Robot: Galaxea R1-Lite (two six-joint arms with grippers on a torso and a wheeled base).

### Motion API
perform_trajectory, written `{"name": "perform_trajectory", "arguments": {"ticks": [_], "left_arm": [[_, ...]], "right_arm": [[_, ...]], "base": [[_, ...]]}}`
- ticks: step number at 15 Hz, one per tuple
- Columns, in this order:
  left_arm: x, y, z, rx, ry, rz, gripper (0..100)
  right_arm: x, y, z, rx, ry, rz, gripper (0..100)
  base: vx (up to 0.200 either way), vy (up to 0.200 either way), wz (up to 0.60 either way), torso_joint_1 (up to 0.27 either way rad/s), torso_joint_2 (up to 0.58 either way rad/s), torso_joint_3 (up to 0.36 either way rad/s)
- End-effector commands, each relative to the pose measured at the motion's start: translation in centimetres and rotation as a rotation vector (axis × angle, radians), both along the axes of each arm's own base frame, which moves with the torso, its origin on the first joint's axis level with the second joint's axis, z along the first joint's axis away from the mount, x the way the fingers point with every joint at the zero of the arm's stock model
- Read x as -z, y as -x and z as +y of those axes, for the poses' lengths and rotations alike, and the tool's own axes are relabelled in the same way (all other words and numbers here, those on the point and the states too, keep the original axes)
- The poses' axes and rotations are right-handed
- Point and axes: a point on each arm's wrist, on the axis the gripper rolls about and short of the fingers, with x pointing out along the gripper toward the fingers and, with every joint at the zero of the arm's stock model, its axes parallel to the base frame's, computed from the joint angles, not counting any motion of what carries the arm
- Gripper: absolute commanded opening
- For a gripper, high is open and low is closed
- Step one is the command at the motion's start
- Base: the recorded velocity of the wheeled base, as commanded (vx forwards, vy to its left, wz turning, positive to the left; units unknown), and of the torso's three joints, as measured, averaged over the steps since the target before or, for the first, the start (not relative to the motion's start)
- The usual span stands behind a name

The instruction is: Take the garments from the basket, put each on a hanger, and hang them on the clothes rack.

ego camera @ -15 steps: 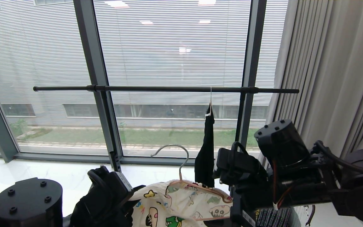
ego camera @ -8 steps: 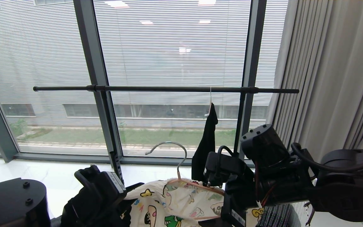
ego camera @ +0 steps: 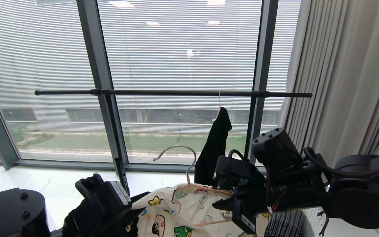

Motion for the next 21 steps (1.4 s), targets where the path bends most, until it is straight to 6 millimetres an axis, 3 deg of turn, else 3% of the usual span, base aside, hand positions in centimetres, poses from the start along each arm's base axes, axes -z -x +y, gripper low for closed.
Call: {"name": "perform_trajectory", "arguments": {"ticks": [1,4,5,9,11,16,21], "left_arm": [[0.0,0.1,-0.1,0.008,0.000,-0.001,0],[0.0,0.3,-0.3,0.022,0.002,0.002,0],[0.0,0.4,-0.3,0.027,0.007,0.002,100],[-0.2,0.5,-0.1,0.023,0.013,-0.009,100],[-0.2,0.7,0.5,0.000,0.017,-0.012,100],[1.6,2.5,5.3,-0.190,0.005,0.000,100],[2.4,2.0,7.0,-0.301,0.025,0.065,100]], "right_arm": [[-0.1,-0.1,0.1,0.004,-0.015,-0.015,0],[-0.1,-0.2,0.2,0.007,-0.021,-0.031,0],[-0.2,-0.3,0.2,-0.003,-0.019,-0.049,0],[-0.8,-1.5,-0.2,-0.007,-0.065,-0.156,0],[-1.0,-2.6,-1.2,0.002,-0.052,-0.213,0],[-1.7,-3.9,-2.9,0.068,-0.059,-0.238,0],[-2.9,-3.9,-3.6,0.086,-0.090,-0.274,0]], "base": [[0.000,0.000,0.00,0.000,0.00,0.000],[0.000,0.000,0.00,0.000,0.00,0.000],[0.000,0.000,0.00,0.000,0.00,0.000],[0.000,0.000,0.00,0.000,0.00,0.000],[0.000,0.000,0.00,0.000,0.00,0.000],[0.000,0.000,0.00,0.000,0.00,0.000],[0.000,0.000,0.00,0.000,0.00,0.000]]}}
